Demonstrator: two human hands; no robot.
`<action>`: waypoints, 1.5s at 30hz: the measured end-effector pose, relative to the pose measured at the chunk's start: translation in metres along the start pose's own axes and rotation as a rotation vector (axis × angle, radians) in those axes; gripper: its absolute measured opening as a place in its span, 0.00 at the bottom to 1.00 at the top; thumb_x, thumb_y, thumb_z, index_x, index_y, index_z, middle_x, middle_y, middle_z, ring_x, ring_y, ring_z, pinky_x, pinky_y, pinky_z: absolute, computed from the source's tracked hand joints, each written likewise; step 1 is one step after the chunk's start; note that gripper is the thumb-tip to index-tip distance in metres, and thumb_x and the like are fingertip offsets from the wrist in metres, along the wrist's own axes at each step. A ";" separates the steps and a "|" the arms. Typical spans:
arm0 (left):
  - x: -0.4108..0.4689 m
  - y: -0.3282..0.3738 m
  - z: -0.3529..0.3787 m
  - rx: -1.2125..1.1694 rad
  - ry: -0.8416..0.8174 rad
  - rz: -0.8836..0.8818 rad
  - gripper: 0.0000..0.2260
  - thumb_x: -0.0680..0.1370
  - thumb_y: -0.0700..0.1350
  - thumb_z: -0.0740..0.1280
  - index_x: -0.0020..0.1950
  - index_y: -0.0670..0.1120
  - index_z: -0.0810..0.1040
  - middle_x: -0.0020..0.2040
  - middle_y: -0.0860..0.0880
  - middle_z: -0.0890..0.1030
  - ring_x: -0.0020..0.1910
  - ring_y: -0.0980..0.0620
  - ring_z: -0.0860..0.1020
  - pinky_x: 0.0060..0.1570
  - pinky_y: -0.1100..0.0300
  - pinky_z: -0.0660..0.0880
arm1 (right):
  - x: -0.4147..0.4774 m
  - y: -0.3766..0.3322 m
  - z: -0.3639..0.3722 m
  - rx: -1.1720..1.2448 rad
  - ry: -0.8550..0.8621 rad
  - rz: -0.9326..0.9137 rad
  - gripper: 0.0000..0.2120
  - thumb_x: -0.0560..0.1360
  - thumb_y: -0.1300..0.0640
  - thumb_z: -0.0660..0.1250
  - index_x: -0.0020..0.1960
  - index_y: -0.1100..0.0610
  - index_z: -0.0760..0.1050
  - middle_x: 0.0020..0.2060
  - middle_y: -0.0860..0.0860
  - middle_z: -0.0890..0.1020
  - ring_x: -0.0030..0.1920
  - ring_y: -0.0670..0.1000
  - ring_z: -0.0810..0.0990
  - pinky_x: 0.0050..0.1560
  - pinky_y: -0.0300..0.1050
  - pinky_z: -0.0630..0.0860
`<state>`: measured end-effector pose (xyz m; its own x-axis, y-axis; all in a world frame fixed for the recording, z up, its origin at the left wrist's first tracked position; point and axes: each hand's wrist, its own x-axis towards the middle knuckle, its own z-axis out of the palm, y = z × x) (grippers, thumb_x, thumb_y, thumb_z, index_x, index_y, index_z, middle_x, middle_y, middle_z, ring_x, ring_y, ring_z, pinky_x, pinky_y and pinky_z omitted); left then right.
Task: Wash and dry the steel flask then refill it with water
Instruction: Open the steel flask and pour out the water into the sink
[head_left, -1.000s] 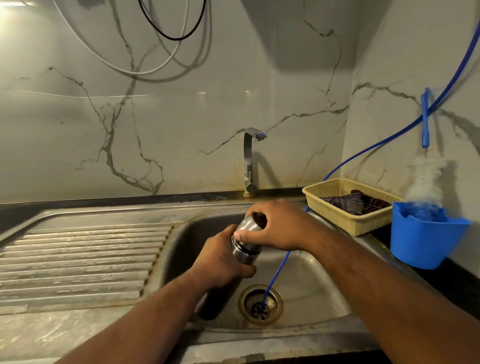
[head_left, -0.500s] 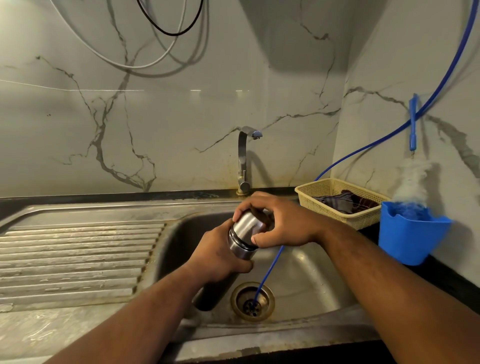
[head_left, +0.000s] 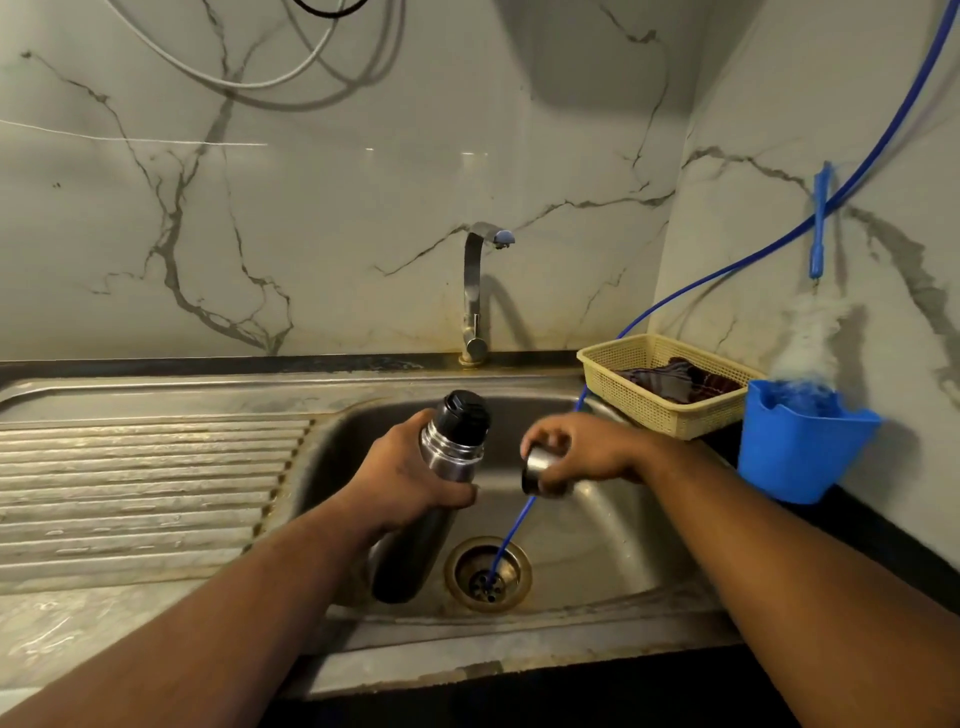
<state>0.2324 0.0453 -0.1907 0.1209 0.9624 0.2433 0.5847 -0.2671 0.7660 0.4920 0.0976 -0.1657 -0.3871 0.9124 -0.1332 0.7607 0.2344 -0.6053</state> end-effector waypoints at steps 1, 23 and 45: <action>0.000 0.000 0.000 -0.001 -0.004 -0.010 0.31 0.59 0.48 0.85 0.59 0.56 0.77 0.49 0.54 0.84 0.49 0.56 0.83 0.55 0.55 0.80 | 0.006 0.009 0.007 -0.106 -0.060 0.076 0.20 0.68 0.58 0.80 0.55 0.48 0.78 0.50 0.49 0.81 0.49 0.51 0.82 0.49 0.47 0.82; -0.002 0.012 -0.001 -0.036 0.104 -0.039 0.30 0.62 0.48 0.84 0.59 0.54 0.75 0.49 0.56 0.82 0.47 0.60 0.80 0.44 0.66 0.75 | -0.011 -0.100 0.010 0.014 0.438 -0.141 0.24 0.80 0.33 0.58 0.54 0.51 0.80 0.44 0.49 0.83 0.41 0.46 0.79 0.43 0.44 0.74; 0.009 0.011 -0.018 -0.231 0.103 0.035 0.23 0.62 0.48 0.83 0.53 0.49 0.82 0.45 0.52 0.86 0.45 0.55 0.85 0.48 0.55 0.83 | 0.018 -0.161 -0.002 -0.707 0.305 -0.778 0.14 0.81 0.44 0.60 0.46 0.51 0.78 0.38 0.47 0.80 0.37 0.48 0.76 0.38 0.45 0.73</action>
<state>0.2251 0.0499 -0.1697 0.0481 0.9455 0.3221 0.3814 -0.3154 0.8689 0.3629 0.0770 -0.0692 -0.8197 0.4536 0.3497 0.5293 0.8332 0.1602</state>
